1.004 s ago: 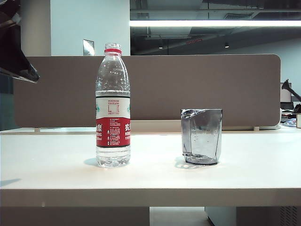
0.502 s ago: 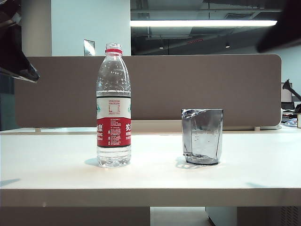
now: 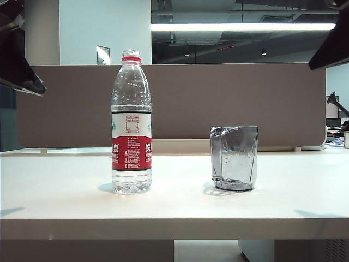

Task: Pick up the mineral water bottle on the table and pour water into the mug until it's full.

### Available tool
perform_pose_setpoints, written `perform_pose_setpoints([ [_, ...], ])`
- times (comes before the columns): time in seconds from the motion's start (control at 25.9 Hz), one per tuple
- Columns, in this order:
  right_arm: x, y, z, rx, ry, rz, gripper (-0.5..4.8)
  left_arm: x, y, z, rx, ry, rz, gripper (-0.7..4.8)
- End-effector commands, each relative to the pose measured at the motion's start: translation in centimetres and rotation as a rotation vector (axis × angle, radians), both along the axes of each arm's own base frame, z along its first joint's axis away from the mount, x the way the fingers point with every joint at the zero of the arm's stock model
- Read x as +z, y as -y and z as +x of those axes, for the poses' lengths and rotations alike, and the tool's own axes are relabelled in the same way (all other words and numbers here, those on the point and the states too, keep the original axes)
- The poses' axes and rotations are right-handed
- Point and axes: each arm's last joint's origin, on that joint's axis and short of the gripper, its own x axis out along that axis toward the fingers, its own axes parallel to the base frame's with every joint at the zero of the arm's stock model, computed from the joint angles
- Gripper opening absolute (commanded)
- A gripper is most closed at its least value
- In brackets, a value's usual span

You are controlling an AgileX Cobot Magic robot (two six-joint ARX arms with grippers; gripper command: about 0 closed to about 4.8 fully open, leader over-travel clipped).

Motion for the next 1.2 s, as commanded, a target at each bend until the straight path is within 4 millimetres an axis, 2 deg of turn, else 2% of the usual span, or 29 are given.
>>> perform_pose_setpoints([
  [0.04,0.4,0.1,0.3,0.088,0.012,0.1,0.03,0.2,0.0,0.0,0.003,0.008,-0.01,-0.02],
  [0.19,0.6,0.9,0.9,0.082,0.022,0.131,0.04,0.2,0.0,0.0,0.002,0.008,-0.011,-0.02],
  [0.39,0.6,1.3,1.0,0.166,-0.01,0.197,0.04,0.2,0.0,0.0,0.003,0.008,-0.01,-0.02],
  [1.2,0.5,1.4,0.8,0.166,-0.047,0.174,0.04,0.2,0.0,0.0,0.009,-0.008,-0.017,-0.02],
])
